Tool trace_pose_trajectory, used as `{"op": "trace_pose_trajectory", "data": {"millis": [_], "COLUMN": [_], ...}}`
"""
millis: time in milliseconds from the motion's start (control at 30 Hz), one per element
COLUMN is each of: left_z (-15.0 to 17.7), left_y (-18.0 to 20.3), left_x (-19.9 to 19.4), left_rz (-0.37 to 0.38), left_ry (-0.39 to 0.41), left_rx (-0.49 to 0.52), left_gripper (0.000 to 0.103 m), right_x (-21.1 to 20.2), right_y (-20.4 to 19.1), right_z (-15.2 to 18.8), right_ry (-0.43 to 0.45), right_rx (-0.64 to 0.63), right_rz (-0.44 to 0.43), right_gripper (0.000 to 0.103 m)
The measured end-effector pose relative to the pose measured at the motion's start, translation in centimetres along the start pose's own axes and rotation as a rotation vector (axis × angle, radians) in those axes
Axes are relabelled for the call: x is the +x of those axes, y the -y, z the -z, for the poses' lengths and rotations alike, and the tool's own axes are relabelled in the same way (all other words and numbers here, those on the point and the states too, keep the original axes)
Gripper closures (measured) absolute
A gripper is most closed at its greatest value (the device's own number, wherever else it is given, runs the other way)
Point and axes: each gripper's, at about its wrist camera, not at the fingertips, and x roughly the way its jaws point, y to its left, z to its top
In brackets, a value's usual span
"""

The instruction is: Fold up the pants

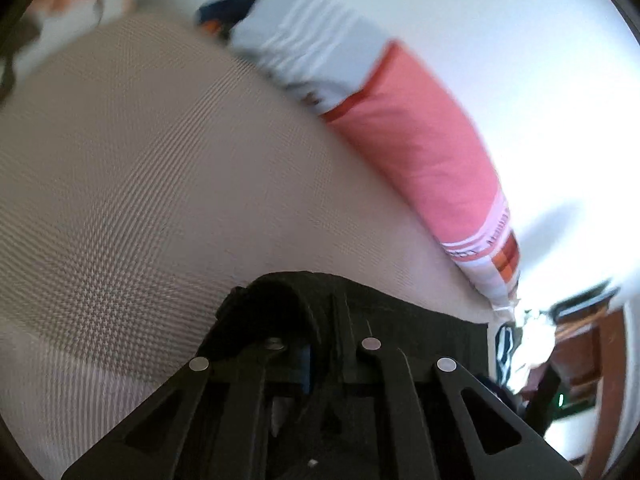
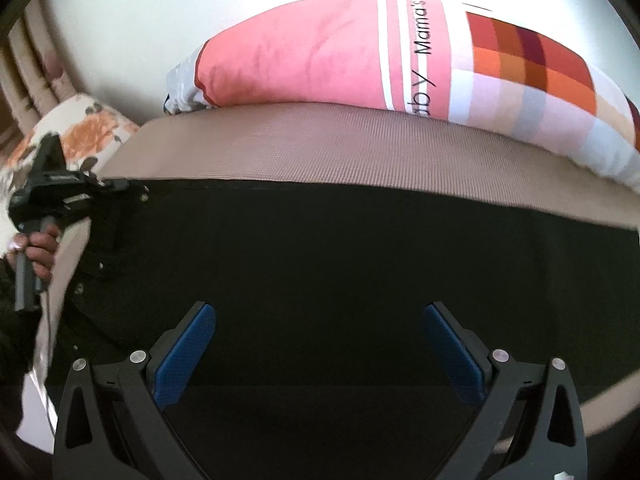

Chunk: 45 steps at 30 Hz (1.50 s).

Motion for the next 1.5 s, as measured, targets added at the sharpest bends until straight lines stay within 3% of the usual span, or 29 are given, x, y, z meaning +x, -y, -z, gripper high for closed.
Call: {"op": "trace_pose_trajectory", "data": {"millis": [267,400,467,667,767,900,1033,1100,1233,1400,1500], "left_z": [2.9,4.4,4.9,5.2,5.2,5.3,5.3,5.3,5.0,5.8,7.1], "left_y": [5.3,6.8,7.5,7.7,7.8,8.2,8.4,8.6,8.1,8.2,8.3], "left_x": [-6.0,-8.0,-8.5,-9.4,-9.4,-9.2,-8.9,-8.8,-8.7,-9.8,-11.3], "left_rz": [0.089,0.107,0.108,0.090,0.069,0.044,0.033,0.022,0.014,-0.025,-0.017], "left_ry": [0.086,0.118,0.130,0.139,0.139,0.135,0.127,0.128,0.132,0.137,0.130], "left_rx": [0.176,0.221,0.237,0.211,0.210,0.221,0.217,0.224,0.202,0.231,0.245], "left_gripper": [0.096,0.096,0.096,0.096,0.096,0.096,0.096,0.096,0.096,0.096,0.096], "right_x": [2.7,4.7,5.8,8.6,9.3,9.8,9.8,9.1,6.6,-0.3,-4.2], "right_y": [1.4,1.6,1.9,2.5,3.1,3.8,3.6,3.6,3.0,1.5,1.0], "right_z": [-6.6,-9.8,-11.2,-11.9,-11.2,-10.7,-10.0,-9.5,-8.1,-5.2,-2.8], "right_ry": [-0.149,-0.215,-0.241,-0.382,-0.425,-0.448,-0.433,-0.403,-0.286,-0.083,-0.023], "right_rx": [-0.374,-0.498,-0.539,-0.630,-0.674,-0.702,-0.727,-0.728,-0.711,-0.638,-0.605], "right_rz": [-0.223,-0.275,-0.299,-0.389,-0.382,-0.380,-0.339,-0.300,-0.173,-0.016,0.021], "right_gripper": [0.000,0.015,0.016,0.036,0.042,0.058,0.086,0.092,0.095,0.096,0.096]}}
